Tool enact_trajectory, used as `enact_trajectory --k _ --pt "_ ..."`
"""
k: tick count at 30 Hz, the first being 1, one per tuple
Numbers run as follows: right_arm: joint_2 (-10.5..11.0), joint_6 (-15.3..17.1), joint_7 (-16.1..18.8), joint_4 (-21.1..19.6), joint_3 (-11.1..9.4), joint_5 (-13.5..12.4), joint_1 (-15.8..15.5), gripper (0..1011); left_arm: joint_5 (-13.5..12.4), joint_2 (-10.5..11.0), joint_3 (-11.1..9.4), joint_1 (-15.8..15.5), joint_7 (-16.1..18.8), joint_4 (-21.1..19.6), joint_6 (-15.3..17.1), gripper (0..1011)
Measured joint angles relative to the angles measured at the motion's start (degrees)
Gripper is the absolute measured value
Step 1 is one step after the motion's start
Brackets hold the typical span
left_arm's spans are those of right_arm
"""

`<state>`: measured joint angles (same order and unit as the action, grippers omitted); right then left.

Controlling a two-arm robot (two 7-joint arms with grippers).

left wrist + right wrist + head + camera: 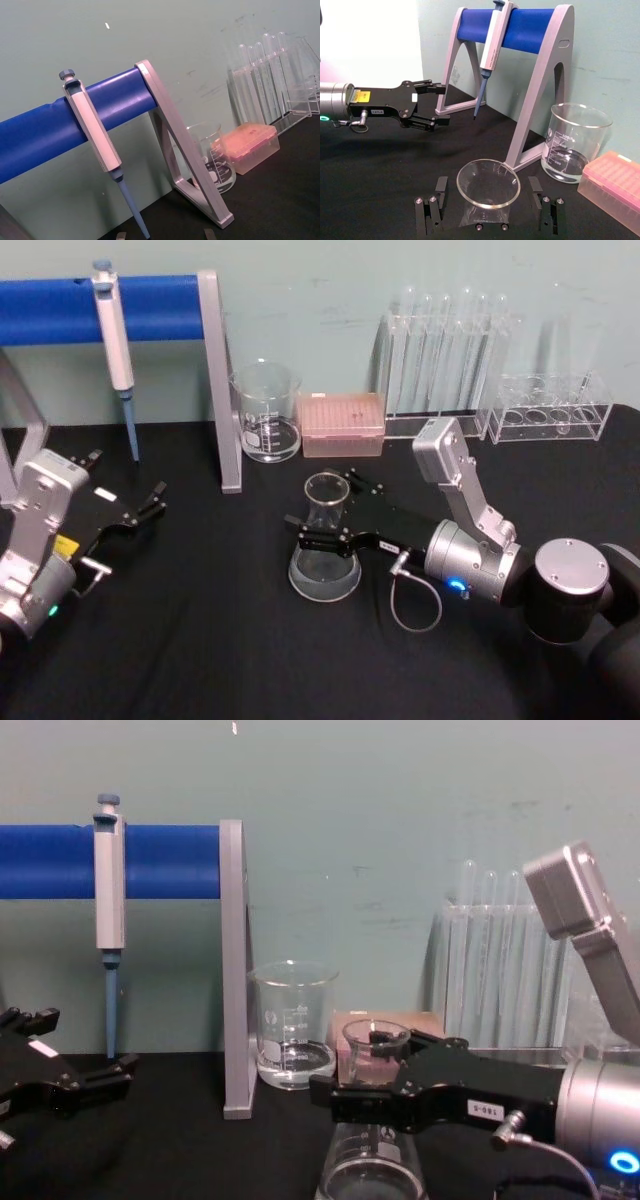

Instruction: Grasp the erlenmeyer flask with one hand, shake it three times, then place it back.

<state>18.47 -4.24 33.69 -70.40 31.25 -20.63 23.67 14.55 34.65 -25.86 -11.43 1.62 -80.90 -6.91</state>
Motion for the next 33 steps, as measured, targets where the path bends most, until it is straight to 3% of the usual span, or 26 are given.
enact_trajectory --k 9,18,25,33 --pt "0.03 0.01 0.07 -0.04 -0.01 -0.11 0.0 963 0.0 0.0 0.0 0.0 0.0 0.0 0.0 1001" --pt "0.04 0.03 0.13 -0.06 -0.01 -0.22 -0.02 734 0.0 0.0 0.0 0.0 0.0 0.0 0.0 1001" --pt "0.04 0.04 0.16 -0.06 -0.01 -0.27 -0.02 487 0.0 0.0 0.0 0.0 0.0 0.0 0.0 1001" --pt "0.04 0.04 0.16 -0.06 -0.01 -0.31 -0.02 448 0.0 0.0 0.0 0.0 0.0 0.0 0.0 1001"
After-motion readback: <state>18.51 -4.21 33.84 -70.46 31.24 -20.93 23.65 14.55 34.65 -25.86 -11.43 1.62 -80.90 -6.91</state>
